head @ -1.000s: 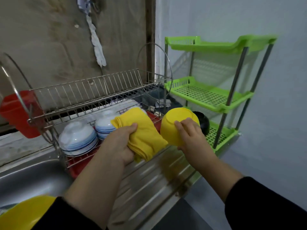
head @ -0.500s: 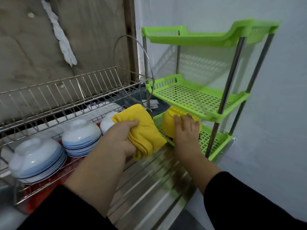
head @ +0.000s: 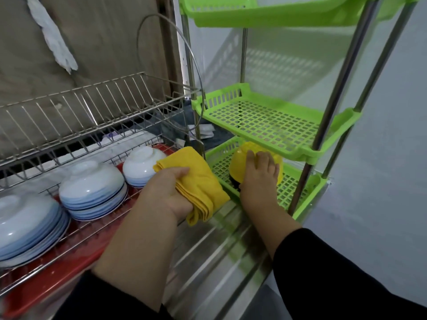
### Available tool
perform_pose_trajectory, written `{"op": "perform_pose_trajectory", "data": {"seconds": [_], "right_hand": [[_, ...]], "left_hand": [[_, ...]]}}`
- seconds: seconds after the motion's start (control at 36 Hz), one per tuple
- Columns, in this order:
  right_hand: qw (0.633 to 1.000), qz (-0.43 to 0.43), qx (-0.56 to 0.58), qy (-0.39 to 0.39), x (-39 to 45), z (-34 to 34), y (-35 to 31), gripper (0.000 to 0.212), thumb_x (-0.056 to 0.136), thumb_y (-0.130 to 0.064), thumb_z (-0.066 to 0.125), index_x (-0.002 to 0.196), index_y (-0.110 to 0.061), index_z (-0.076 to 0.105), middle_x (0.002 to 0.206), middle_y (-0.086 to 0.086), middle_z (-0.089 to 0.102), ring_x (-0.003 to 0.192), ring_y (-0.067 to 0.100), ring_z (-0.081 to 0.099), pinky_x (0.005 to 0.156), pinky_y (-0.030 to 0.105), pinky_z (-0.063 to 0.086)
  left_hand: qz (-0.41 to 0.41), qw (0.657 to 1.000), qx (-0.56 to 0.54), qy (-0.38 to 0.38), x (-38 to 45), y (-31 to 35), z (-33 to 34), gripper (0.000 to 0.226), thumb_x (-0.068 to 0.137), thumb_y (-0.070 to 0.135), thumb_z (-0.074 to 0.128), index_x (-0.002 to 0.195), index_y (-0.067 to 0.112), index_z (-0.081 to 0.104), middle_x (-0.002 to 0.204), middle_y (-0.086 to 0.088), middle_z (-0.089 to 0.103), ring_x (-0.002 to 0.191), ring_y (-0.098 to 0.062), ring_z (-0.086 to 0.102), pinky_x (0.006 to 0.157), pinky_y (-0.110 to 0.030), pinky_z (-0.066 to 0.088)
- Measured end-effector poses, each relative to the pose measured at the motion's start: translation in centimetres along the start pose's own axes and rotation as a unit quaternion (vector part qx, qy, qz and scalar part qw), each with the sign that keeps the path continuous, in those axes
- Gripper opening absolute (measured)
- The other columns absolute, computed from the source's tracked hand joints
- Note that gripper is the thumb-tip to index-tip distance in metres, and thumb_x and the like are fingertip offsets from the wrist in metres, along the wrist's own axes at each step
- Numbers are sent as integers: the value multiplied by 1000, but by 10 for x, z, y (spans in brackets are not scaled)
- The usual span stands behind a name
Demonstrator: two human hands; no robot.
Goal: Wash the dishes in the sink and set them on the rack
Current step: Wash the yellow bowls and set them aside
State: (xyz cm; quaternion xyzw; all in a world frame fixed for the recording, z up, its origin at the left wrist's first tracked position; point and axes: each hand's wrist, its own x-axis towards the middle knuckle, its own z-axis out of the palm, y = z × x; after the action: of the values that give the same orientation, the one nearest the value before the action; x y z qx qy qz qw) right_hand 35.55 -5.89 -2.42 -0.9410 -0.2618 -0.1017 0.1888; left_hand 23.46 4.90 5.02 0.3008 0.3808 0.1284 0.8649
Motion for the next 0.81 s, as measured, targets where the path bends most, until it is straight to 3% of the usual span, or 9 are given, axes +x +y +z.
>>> {"op": "perform_pose_trajectory", "data": {"seconds": [0.22,0.42,0.56,0.69,0.81], "right_hand": [[1000,16,-12,-10,-2,2,-2,85,87,-16,62,150,-9,6,149,19,12,141,37,6,115,50,2],[1000,7,-6,-6,-4,-7,-11,74,92,-21,52,150,-11,8,151,18,11,142,35,6,115,51,0],[992,-67,101,35,-17,-16,-24,54,91,-7,48,144,-8,35,142,19,34,130,37,30,109,42,21],[939,-22,337,-68,-44,-38,-46,28,100,-23,41,118,-13,61,108,1,58,105,20,53,85,29,39],[843,10,508,-178,-69,-51,-58,22,95,-41,49,90,-25,64,87,-9,60,85,8,55,75,26,43]], "left_hand": [[0,1000,-13,14,5,0,-4,44,93,6,52,137,7,46,132,-19,54,111,-40,54,67,-57,40],[-3,1000,-12,2,2,-4,-6,45,92,7,52,136,5,46,129,-20,56,106,-40,55,75,-58,40],[13,1000,-15,-7,-15,-9,-9,35,94,9,49,129,4,49,117,-21,59,88,-37,58,67,-54,41],[29,998,-35,-30,-37,-13,-19,24,94,11,46,117,7,48,96,-21,60,83,-36,57,65,-53,41],[39,997,-28,-65,-56,-16,-33,26,93,15,44,116,2,50,98,-25,62,88,-39,59,67,-54,43]]}}
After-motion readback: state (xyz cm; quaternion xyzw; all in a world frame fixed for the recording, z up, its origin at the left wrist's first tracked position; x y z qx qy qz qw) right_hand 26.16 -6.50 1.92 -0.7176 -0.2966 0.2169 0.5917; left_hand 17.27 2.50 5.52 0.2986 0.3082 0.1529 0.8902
